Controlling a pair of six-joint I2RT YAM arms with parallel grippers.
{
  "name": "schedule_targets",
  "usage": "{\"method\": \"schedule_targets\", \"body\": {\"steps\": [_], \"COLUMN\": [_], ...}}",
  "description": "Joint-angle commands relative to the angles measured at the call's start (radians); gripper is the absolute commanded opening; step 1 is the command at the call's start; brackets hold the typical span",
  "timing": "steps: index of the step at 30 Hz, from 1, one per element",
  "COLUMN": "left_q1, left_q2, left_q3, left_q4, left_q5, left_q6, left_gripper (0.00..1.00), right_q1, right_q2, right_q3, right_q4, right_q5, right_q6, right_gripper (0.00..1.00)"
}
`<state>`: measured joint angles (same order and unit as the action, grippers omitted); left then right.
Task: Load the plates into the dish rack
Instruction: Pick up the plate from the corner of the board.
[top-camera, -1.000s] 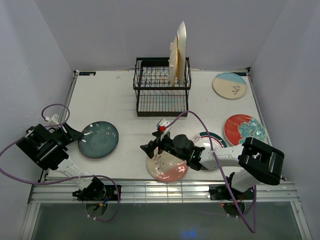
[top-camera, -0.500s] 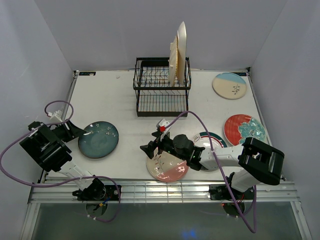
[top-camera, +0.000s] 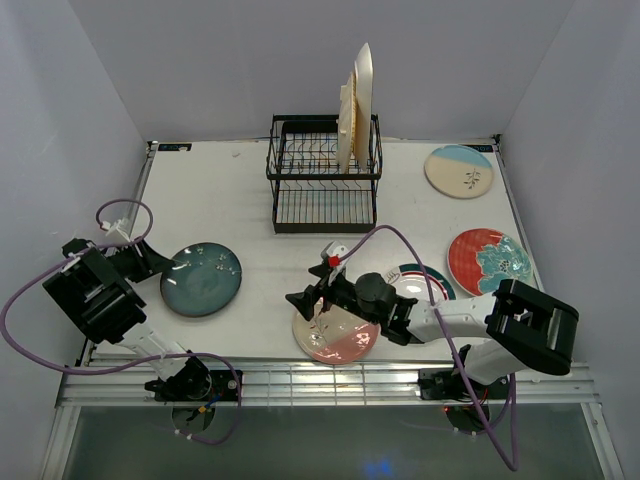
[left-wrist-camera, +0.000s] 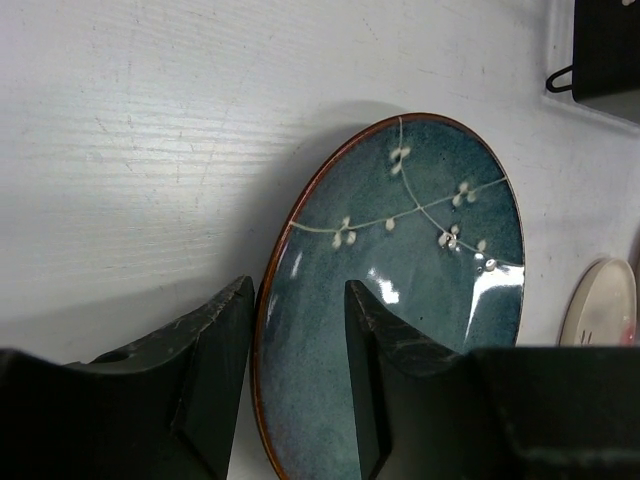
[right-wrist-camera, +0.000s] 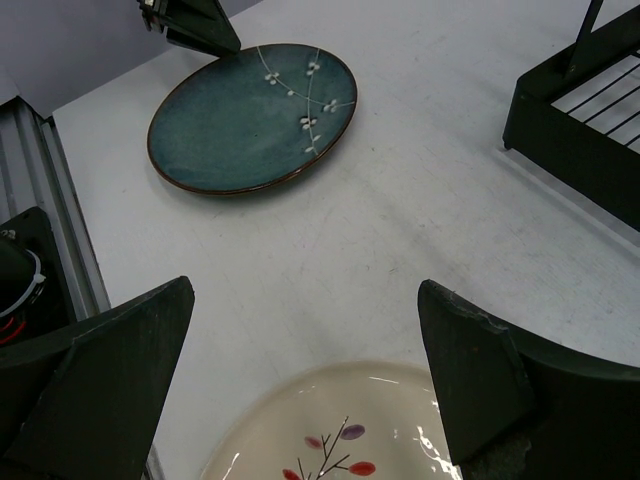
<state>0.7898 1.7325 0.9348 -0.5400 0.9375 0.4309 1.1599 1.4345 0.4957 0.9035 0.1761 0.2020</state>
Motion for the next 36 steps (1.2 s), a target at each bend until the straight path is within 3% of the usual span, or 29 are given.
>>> {"method": "schedule_targets", "body": {"steps": [1,8,13,19,28,32,36], "left_q1": [-0.021,-0.040,-0.040,-0.040,-0.063,-0.093,-0.156], "left_q2": [-0.022,-0.010,-0.008,-0.004,-0.218,-0.349,-0.479], "left_q3": [0.001,0.012,0.041,0.102,0.076,0.064,0.039], "left_q4": [0.005,0.026,0.127,0.140,0.135,0.088,0.064], "left_q5": [0.024,0.011,-0.088,-0.160,-0.198,-0.169,-0.137], "left_q6": [0.002,-0.017,-0.095,-0.119,-0.149,-0.159,-0.188], "left_gripper": [0.50,0.46,0.55,0.65,0.81,0.98,0.98], "right_q1": [0.004,0.004,0.004,0.004,0.050,0.122,0.207], "right_q2": [-0.036,-0.029,-0.031,-0.048,-0.126,-0.138,-0.123], "right_q3": [-0.009,-0.003,-0.006,-0.013,0.073,0.159,0.234], "right_q4": [0.081,0.083,0.081,0.051,-0.279,-0.516,-0.786], "right_q5": [-0.003,-0.009,-0.004,0.003,0.128,0.262,0.442], "right_q6": [-0.006,-0.006,-0.009,-0.019,-0.087,-0.098,-0.046], "right_gripper": [0.98,0.98,0.98,0.98,0.99,1.00,1.00]}}
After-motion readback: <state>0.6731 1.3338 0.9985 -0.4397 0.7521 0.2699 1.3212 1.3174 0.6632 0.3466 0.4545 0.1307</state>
